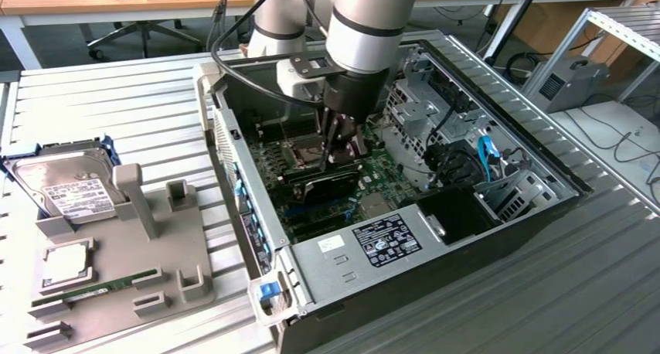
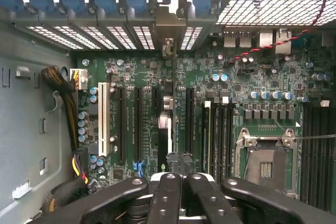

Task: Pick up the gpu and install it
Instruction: 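Insert the gpu into the slot, then press down on the gpu until it lock into place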

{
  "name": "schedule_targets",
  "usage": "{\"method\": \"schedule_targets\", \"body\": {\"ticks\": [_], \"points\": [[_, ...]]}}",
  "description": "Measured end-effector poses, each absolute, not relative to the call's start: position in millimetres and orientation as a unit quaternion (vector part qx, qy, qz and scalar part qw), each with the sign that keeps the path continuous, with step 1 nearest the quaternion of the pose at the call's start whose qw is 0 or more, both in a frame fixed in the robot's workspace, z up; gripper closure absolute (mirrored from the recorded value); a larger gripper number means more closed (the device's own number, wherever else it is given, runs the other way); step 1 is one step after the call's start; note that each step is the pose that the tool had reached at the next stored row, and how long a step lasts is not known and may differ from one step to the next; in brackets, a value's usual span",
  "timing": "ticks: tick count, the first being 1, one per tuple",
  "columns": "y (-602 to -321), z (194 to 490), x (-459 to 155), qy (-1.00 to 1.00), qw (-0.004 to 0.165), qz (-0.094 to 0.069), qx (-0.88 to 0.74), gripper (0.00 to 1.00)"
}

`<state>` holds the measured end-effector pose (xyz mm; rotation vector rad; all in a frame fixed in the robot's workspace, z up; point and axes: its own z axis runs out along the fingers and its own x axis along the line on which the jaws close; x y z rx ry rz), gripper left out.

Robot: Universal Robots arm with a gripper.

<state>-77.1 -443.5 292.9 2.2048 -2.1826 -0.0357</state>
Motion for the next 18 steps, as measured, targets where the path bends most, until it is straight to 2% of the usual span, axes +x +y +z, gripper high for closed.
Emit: {"method": "schedule_targets", "body": {"ticks": [18], "points": [[-443,288,-104,-0.703,0.019,-0.011,0.711,0.89]]}}
